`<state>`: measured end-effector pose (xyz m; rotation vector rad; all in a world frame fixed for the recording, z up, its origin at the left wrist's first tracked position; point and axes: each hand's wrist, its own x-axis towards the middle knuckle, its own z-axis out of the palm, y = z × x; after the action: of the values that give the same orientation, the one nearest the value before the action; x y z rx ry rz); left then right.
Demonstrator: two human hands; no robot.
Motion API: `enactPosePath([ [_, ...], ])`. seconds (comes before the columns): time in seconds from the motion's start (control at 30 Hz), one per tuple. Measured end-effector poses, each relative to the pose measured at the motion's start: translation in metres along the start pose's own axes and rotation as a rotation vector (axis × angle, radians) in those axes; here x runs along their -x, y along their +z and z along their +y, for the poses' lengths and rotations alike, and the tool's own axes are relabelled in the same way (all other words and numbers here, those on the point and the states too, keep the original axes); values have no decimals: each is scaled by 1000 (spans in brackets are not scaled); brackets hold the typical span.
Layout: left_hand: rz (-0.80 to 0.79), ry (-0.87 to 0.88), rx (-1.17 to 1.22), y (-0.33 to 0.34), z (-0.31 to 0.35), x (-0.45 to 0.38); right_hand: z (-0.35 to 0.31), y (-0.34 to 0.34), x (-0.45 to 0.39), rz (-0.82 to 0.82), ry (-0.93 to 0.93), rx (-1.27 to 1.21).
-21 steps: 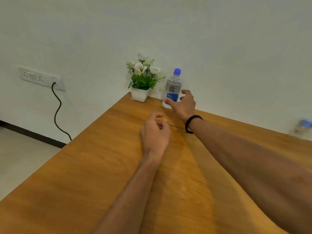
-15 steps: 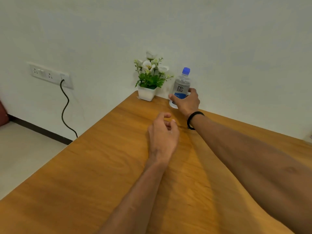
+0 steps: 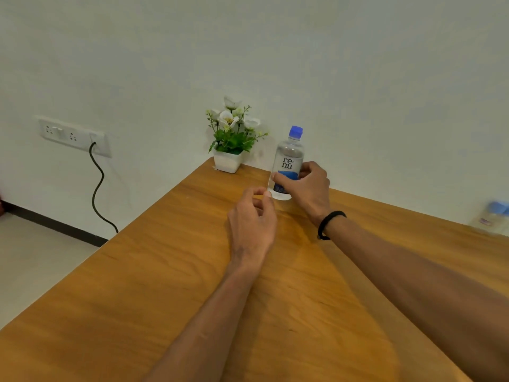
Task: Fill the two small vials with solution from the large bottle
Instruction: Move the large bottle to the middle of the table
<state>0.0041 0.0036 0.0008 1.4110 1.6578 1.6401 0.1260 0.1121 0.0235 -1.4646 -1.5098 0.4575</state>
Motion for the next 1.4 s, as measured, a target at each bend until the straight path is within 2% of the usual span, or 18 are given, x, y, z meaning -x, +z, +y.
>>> enactPosePath([
  [0.1, 72, 71, 26, 1, 1, 1, -3, -24, 38, -11, -31, -24],
  [0.2, 92, 54, 36, 1, 1, 4, -4, -49, 78, -24, -40, -39],
  [0.57, -29, 86, 31, -18, 20, 53, -7, -127, 190, -31, -26, -33],
  [0.83, -156, 324, -91, -34, 40, 114, -3, -134, 214, 9, -45, -37],
  [0.97, -143, 304, -124, -39, 43, 125, -1, -136, 217, 27, -35, -36],
  [1.1, -173, 302, -106, -43, 46, 137, -1, -139, 220, -25, -9, -85],
  [1.23, -221, 358, -91, -46, 52, 156, -1, -155, 225, -105, -9, -36],
  [1.4, -339, 443, -63, -33, 67, 181, 11, -199, 225, -98, 3, 22],
])
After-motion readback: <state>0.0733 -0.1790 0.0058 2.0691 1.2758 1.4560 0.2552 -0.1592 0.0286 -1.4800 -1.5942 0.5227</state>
